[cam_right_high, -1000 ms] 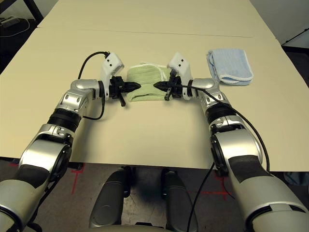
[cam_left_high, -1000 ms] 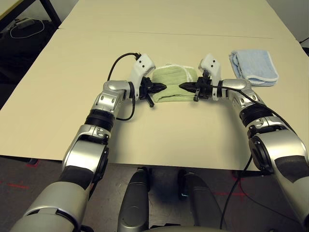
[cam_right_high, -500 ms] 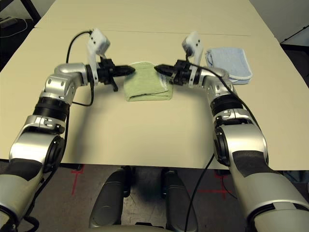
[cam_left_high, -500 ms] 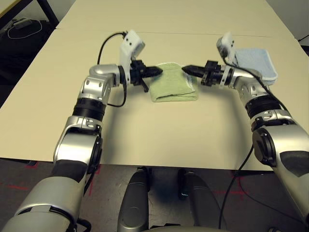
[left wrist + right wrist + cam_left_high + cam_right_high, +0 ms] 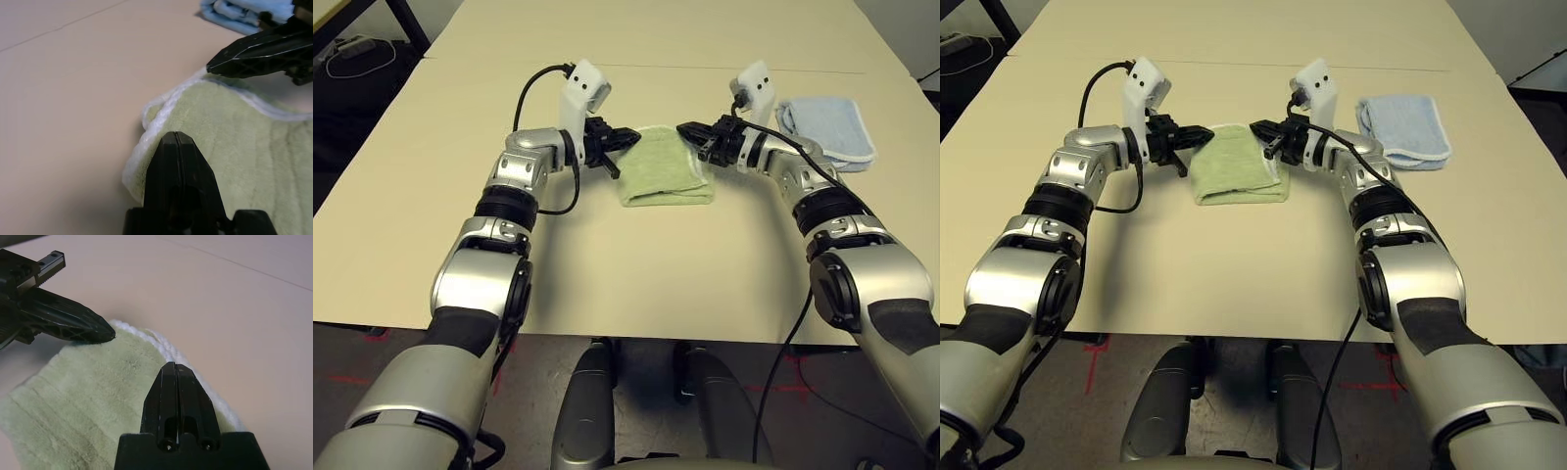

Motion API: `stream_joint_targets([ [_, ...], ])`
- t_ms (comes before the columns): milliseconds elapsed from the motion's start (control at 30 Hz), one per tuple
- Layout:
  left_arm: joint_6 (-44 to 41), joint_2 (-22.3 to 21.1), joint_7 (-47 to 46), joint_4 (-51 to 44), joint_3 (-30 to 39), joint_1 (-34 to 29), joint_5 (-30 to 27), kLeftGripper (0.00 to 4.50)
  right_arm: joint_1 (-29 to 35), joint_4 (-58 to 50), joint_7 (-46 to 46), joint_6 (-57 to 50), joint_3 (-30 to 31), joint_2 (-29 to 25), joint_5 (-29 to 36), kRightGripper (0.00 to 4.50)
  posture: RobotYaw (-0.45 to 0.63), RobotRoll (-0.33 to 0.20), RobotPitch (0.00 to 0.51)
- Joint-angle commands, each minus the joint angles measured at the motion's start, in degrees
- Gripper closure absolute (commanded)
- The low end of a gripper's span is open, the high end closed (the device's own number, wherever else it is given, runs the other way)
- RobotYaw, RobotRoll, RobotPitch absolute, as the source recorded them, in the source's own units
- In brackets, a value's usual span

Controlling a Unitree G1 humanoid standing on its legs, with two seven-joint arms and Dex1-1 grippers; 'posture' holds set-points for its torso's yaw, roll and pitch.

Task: Fold the towel and set it aside.

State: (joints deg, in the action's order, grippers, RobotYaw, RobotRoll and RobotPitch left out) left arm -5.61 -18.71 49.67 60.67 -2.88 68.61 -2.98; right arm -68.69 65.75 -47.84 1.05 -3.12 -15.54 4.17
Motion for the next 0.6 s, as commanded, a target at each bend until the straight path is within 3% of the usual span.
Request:
stream_joint_targets([
  [33, 1.96, 0.6, -1.52, 2.36, -0.3, -0.24, 1.57, 4.45, -0.11, 1.95, 2.64, -1.05, 1.02, 0.62, -1.83, 4.5, 0.16, 0.0, 0.217],
  [600, 2.06, 1.42, -1.01, 3.43, -1.25, -4.04, 3.86, 4.45, 3.5, 5.11, 6.66, -5.44, 6.28, 3.25, -8.4, 4.5, 0.15, 0.0, 0.228],
])
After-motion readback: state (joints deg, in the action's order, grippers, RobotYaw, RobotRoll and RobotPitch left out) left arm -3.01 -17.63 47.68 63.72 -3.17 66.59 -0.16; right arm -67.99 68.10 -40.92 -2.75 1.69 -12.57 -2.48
